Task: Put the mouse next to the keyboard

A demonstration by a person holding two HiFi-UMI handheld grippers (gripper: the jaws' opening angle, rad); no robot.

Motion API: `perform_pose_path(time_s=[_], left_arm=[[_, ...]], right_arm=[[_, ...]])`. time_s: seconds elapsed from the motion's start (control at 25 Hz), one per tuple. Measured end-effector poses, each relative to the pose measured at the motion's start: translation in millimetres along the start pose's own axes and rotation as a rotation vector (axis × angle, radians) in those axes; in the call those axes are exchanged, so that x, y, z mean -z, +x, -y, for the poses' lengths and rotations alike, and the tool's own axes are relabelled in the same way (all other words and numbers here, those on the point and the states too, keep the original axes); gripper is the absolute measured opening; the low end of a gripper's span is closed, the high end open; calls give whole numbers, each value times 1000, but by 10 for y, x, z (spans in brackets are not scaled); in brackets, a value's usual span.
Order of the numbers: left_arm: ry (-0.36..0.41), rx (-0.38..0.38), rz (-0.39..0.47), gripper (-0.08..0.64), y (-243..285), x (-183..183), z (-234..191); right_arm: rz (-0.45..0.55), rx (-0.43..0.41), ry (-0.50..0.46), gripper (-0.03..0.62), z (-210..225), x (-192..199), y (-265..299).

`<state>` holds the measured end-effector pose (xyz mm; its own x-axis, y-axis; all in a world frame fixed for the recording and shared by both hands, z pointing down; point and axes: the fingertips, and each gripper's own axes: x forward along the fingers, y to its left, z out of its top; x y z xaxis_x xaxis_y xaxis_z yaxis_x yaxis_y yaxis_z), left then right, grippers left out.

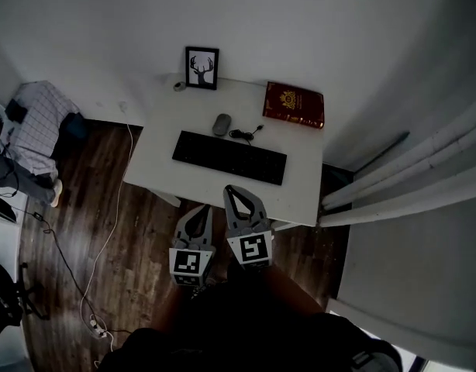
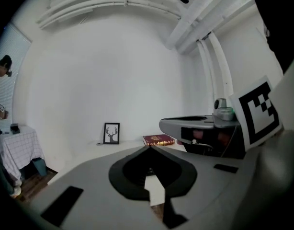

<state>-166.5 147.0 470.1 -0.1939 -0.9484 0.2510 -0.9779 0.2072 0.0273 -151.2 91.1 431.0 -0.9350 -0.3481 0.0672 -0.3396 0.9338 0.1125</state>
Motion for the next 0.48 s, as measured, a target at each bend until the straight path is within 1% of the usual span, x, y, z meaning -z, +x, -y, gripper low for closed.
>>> perform_pose_path(time_s=[0.16, 0.36, 0.48], left_arm=[[1, -40, 4, -2, 463, -204, -303], [-36, -39, -55, -2, 852, -115, -446], [-38, -57, -81, -2, 977, -132, -648]], right_arm=[[8, -20, 28, 20, 314, -30, 440], [-53, -11, 54, 20, 661, 226, 816], [-68, 0, 73, 20, 788, 252, 1020]])
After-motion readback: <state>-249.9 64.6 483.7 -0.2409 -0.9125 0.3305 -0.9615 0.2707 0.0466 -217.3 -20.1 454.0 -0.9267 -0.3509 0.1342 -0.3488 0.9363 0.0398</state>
